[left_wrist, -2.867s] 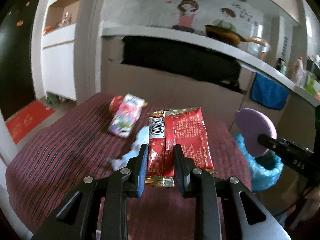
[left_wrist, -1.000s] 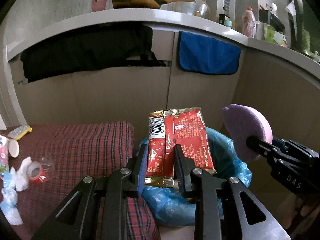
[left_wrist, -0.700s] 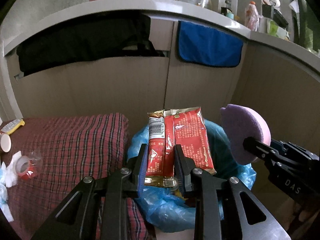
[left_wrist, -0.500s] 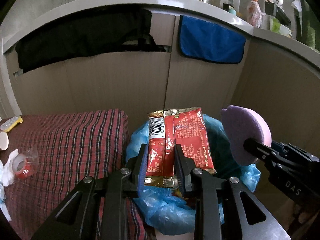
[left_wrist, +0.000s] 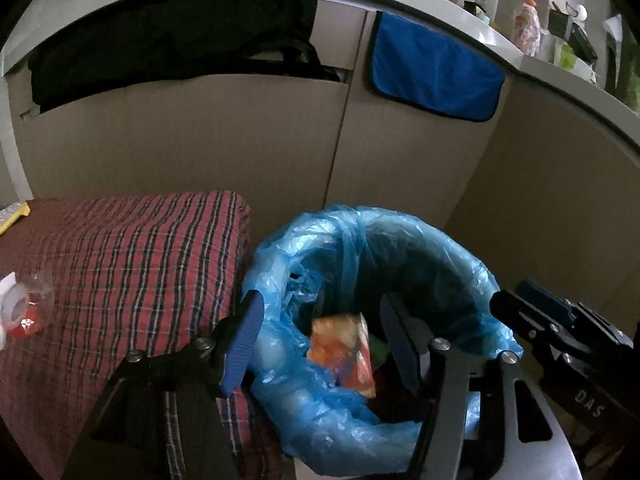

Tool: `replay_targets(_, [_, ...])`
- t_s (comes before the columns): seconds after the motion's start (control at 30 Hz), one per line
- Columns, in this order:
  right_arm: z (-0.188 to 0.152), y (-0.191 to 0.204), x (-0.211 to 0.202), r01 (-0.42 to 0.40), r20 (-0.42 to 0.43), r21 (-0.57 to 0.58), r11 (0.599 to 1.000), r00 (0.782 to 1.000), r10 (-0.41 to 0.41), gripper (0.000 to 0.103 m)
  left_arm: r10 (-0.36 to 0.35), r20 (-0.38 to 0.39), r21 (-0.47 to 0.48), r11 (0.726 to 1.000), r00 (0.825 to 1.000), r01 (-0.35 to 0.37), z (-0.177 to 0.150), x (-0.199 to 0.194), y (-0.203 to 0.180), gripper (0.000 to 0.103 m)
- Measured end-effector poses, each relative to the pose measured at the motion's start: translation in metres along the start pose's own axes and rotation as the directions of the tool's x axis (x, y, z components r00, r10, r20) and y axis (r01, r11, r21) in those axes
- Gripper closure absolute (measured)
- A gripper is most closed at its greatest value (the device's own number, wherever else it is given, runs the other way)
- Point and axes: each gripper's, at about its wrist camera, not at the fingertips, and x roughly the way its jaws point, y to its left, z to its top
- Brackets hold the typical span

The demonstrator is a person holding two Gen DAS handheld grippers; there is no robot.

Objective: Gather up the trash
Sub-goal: 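Open both tools to drop the packet and sponge into the bin, then move both tools back over the trash on the table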

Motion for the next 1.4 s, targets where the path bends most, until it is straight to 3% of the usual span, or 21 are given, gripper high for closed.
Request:
replay_targets(0.43, [0.006,0.032,-0.037,-0.025,0.046,-0.058,0.998,0.999,0.028,0.058,0.053,0.082,-0.04,0.998,0.995,-0.05,-0.005,-0.072,0.037,0.042])
replay_targets(0.67, [0.008,0.079,-0.06,-0.053,0.07,-0.152,0.987,0.995,0.065,0.058,0.136,0.188,-0.091,0.989,0.973,-0.12,-0.013,-0.133,0.079,0.042])
replay_targets(0.83, [0.007,0.118,-0.067,-0.105,0.045,-0.219,0.97,0.992,0.117,0.058,0.161,0.221,-0.132,0.982,0.962,-0.134,-0.024,-0.161,0.115,0.042])
replay_targets(1.0, [0.006,0.164,-0.061,-0.187,-0.016,-0.278,0.942,0.982,0.19,0.058,0.231,0.238,-0.204,0.962,0.943,-0.184,-0.035,-0.182,0.167,0.042])
replay_targets(1.17, [0.008,0.212,-0.06,-0.197,-0.016,-0.36,0.912,0.979,0.205,0.058,0.341,0.22,-0.26,0.924,0.914,-0.282,-0.049,-0.198,0.228,0.042])
replay_targets(1.4, [0.015,0.273,-0.036,-0.288,-0.1,-0.394,0.873,0.957,0.271,0.058,0.373,0.186,-0.342,0.892,0.909,-0.296,-0.074,-0.215,0.293,0.042])
